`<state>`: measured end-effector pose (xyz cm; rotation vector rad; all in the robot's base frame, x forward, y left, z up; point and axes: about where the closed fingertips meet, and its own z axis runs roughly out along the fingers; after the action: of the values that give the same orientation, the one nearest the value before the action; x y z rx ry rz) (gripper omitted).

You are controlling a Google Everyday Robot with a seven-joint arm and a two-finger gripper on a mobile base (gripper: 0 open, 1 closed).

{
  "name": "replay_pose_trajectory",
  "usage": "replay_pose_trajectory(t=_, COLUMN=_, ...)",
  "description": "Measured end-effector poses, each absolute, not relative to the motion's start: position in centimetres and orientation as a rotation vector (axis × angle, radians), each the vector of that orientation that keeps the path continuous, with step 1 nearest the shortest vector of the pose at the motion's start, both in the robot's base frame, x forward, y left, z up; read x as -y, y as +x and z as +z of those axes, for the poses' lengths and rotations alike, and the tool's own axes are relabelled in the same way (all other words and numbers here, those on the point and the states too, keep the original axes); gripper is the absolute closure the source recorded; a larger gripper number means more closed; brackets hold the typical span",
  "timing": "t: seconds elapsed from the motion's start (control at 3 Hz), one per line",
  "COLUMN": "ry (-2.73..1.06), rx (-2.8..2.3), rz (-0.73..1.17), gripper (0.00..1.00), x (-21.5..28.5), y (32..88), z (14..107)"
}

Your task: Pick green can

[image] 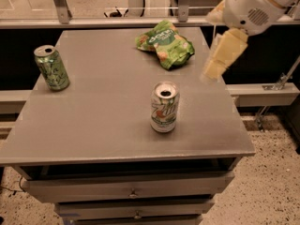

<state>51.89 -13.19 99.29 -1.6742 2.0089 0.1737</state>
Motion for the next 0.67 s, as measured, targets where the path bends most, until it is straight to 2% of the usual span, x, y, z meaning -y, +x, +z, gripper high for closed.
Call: replay_pose_trajectory(t=0.67, ry=-1.526, rx=-1.777, rz=0.602, gripper=0.00, x=0.6, y=56.8, z=99.5)
